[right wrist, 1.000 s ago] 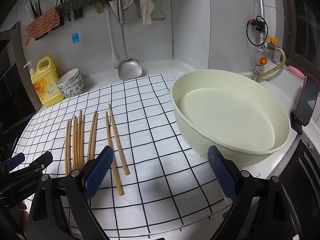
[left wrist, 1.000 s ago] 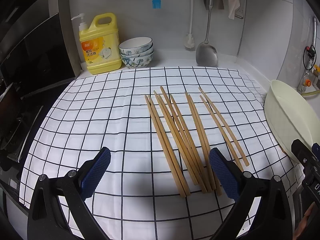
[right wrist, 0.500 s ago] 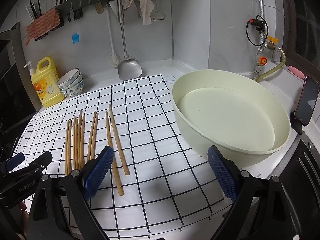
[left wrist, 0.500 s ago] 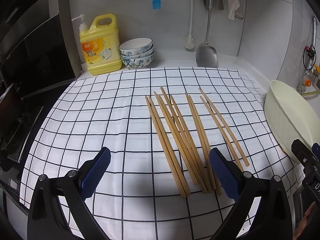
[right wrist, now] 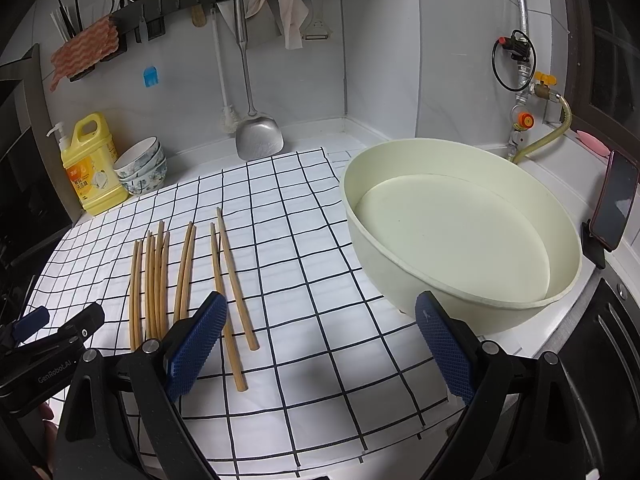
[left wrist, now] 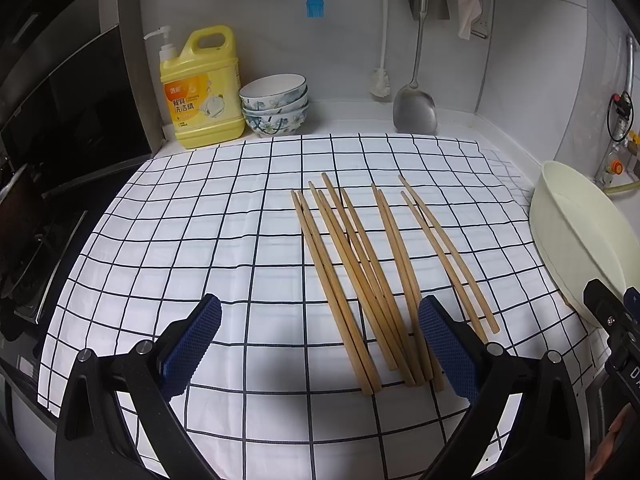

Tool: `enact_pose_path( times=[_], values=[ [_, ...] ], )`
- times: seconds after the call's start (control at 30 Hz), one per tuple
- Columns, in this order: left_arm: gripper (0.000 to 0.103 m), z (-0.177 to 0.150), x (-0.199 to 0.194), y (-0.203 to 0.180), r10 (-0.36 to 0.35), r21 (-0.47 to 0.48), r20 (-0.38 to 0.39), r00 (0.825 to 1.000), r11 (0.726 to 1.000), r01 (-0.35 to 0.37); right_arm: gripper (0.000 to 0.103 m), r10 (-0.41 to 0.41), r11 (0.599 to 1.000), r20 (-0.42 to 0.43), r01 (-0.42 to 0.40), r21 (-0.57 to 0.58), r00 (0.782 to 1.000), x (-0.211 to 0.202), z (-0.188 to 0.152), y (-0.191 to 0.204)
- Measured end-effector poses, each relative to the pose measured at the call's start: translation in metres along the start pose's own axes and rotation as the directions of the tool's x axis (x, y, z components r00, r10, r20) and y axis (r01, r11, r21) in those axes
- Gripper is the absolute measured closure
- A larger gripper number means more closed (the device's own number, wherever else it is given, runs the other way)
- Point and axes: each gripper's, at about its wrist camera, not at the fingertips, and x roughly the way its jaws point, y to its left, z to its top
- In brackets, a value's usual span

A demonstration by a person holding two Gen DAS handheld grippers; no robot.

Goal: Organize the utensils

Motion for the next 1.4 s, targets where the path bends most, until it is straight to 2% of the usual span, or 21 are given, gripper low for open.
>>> enact_pose_path(
  times=[0.27,0.47,0.67,0.8,0.97,1.13,1.4],
  values=[
    [0.006,-0.002,0.002,0.001,-0.003,-0.001,-0.006,1.000,1.000,0.003,0.012,-0.001,1.000,0.000,0.001,0.001,1.000,0.000,0.000,-0.001],
    [0.006,-0.006,0.013,0.014,-0.005,-0.012,-0.046,0.999,1.000,0.005,0.012,0.004,1.000,-0.002,-0.004,-0.021,1.000,0.003,-0.001,0.000],
    [0.006,-0.007,0.028,0.049,0.025,-0.087,-0.077,0.997,0.996,-0.031,0.012,0.056,0.997,-0.037,-0.057,-0.047,0.998,0.015,-0.006,0.006],
    [0.006,-0.004,0.040,0.064,0.013,-0.136,-0.093,0.996,0.990,-0.026,0.012,0.113,0.989,-0.060,-0.118,-0.084,0.992,0.025,-0.011,0.015],
    [0.006,0.002,0.058,0.066,-0.027,-0.140,-0.122,0.992,0.990,0.010,0.012,0.195,0.974,-0.110,-0.206,-0.095,0.975,0.044,-0.010,0.023],
    [0.006,0.008,0.080,0.062,-0.045,-0.137,-0.202,0.978,0.990,0.017,0.012,0.187,0.972,-0.152,-0.205,-0.117,0.971,0.062,-0.003,0.035],
    [0.006,0.013,0.088,0.057,-0.014,-0.098,-0.200,0.980,0.995,-0.006,0.012,0.132,0.971,-0.199,-0.167,-0.172,0.971,0.095,0.008,0.049]
  ],
)
